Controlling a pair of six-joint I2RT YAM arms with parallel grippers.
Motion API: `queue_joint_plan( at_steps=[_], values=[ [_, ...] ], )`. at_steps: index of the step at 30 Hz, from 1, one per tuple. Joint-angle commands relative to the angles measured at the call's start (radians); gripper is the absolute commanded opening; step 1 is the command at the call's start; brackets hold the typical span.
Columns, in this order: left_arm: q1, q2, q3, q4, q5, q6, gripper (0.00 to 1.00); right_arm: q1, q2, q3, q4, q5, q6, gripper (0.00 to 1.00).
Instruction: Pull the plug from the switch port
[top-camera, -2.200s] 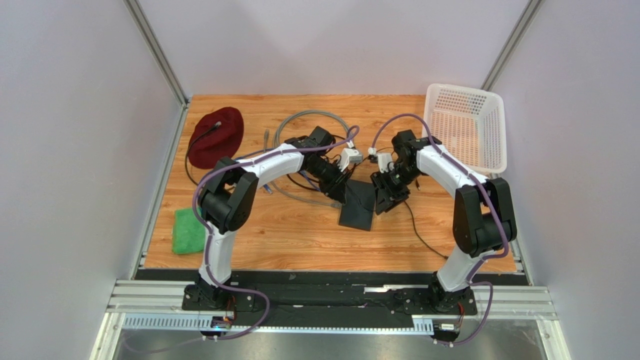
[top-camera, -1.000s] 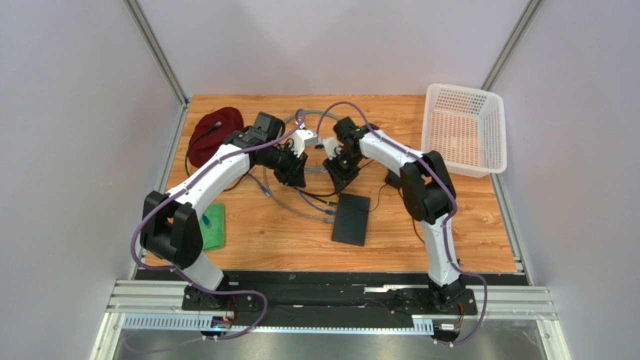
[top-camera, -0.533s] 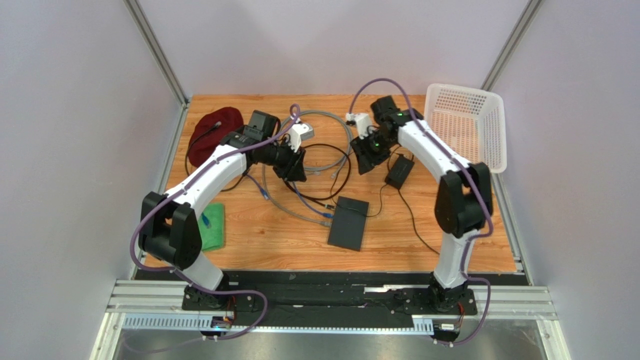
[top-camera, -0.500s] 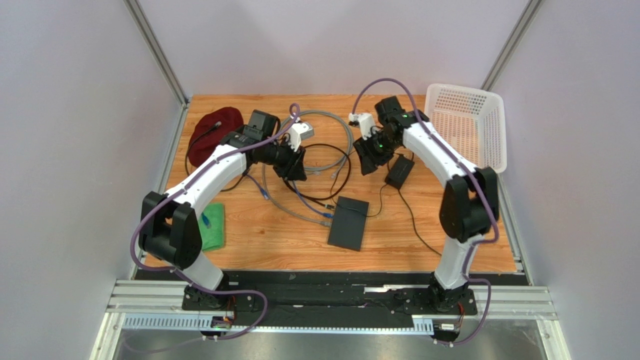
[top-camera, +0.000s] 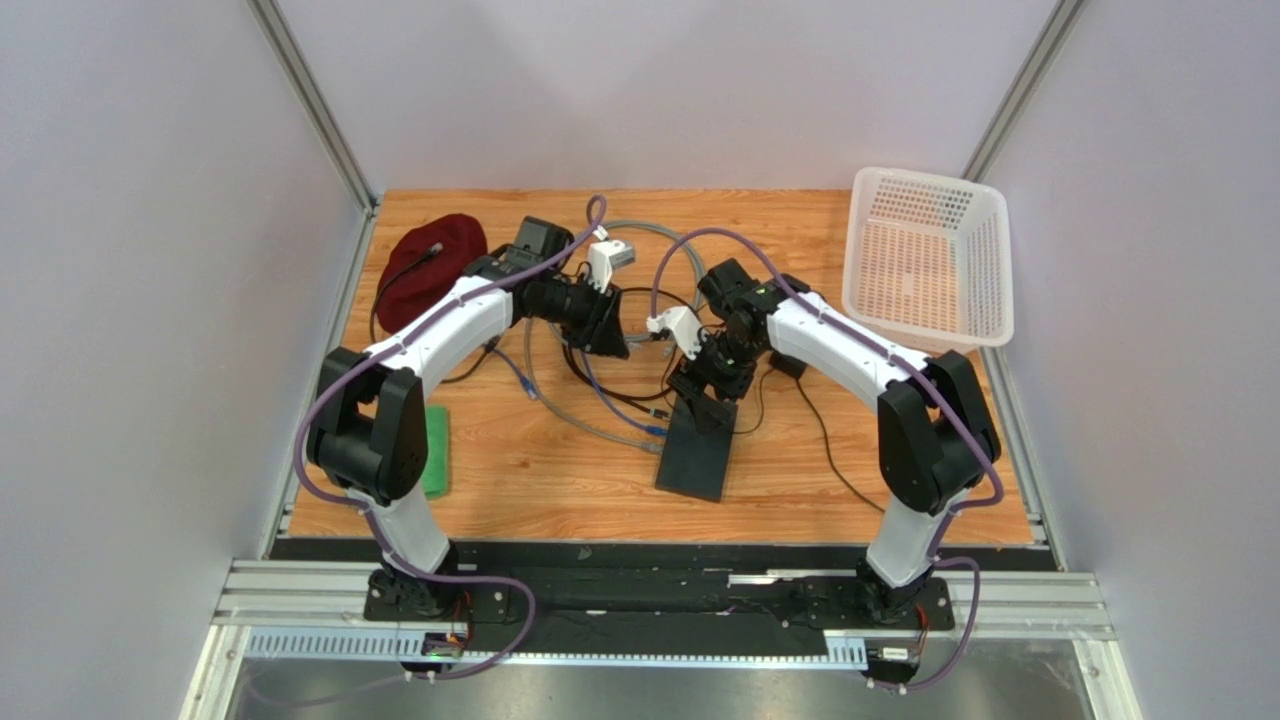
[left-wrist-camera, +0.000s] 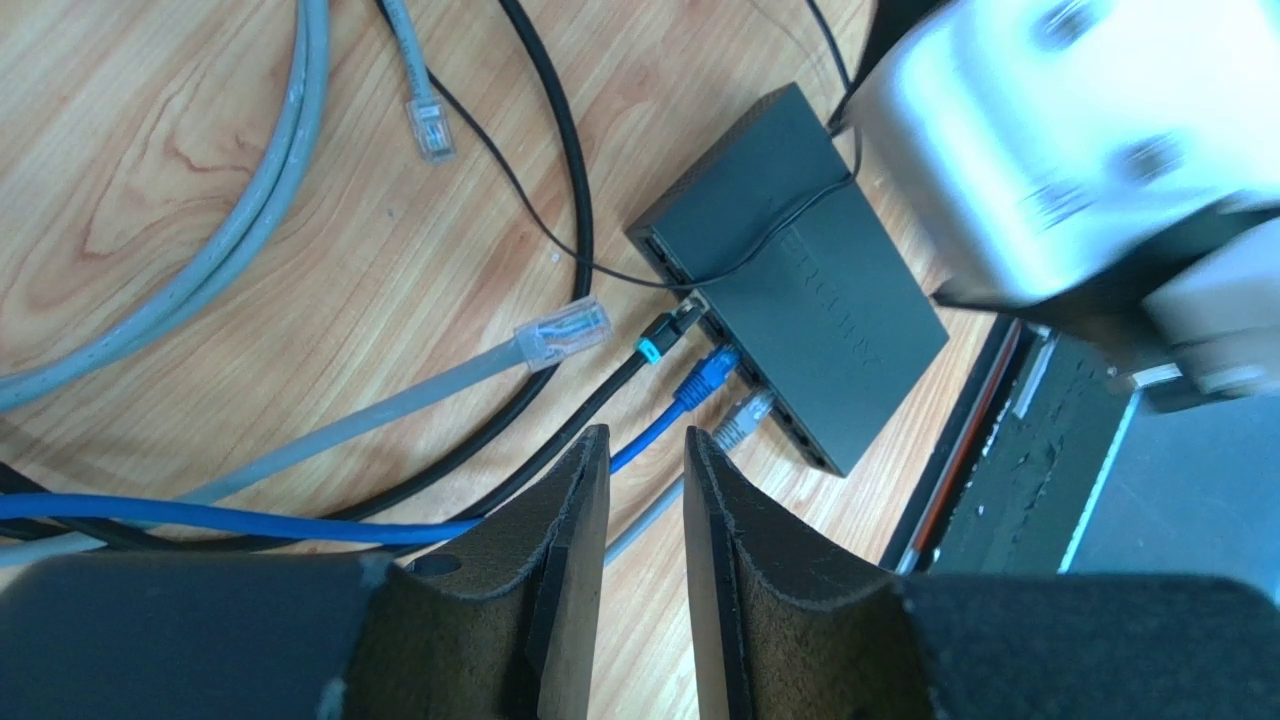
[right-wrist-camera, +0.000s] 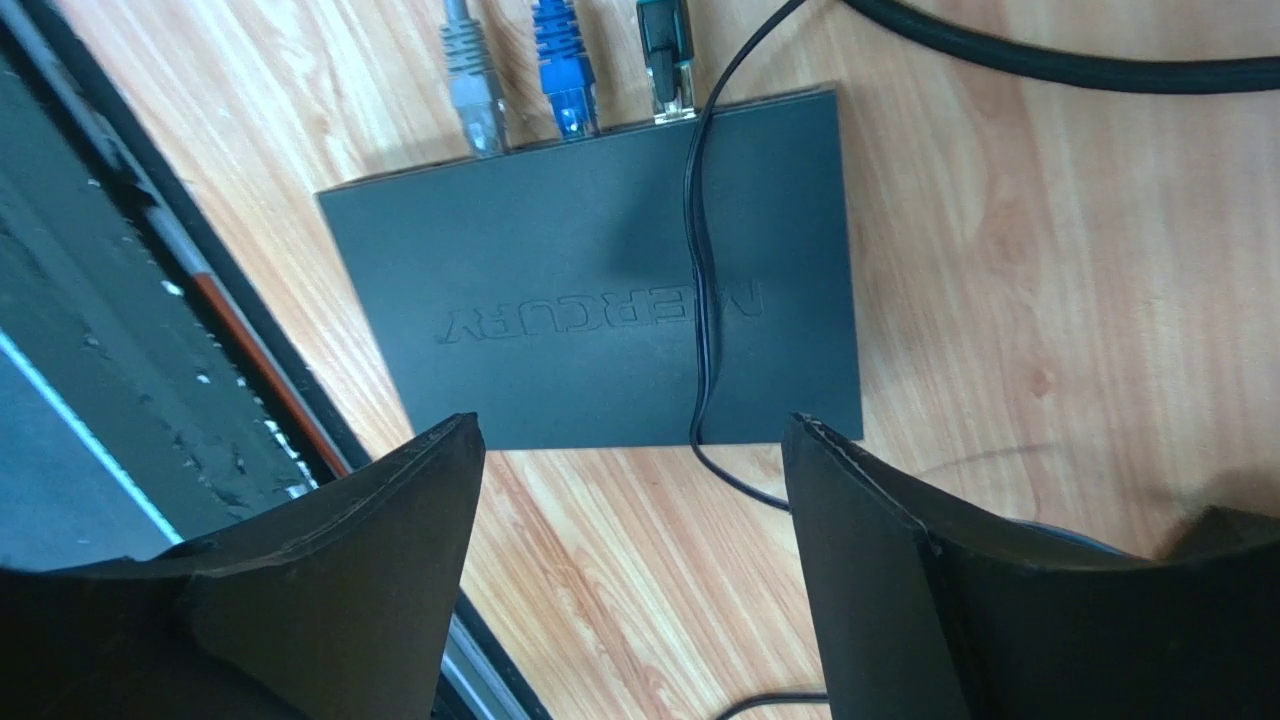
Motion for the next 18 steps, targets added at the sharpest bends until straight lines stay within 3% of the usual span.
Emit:
queue_joint_plan(
  at_steps=[1, 13, 18],
  values=[
    [0.011, -0.03, 0.035, 0.053, 0.029, -0.05, 0.34, 0.037, 0.03, -0.02, 0.1, 0.068, -0.003, 0.76],
    [0.037, -0.095, 0.014, 0.036, -0.015, -0.036, 0.34, 0.039, 0.116, -0.017, 0.19, 0.199, 0.02, 0.55],
    [0.039, -0.076, 0.028, 0.036, -0.012, -0.036, 0.34, 0.039, 0.119, -0.037, 0.187, 0.248, -0.006, 0.33]
  ],
)
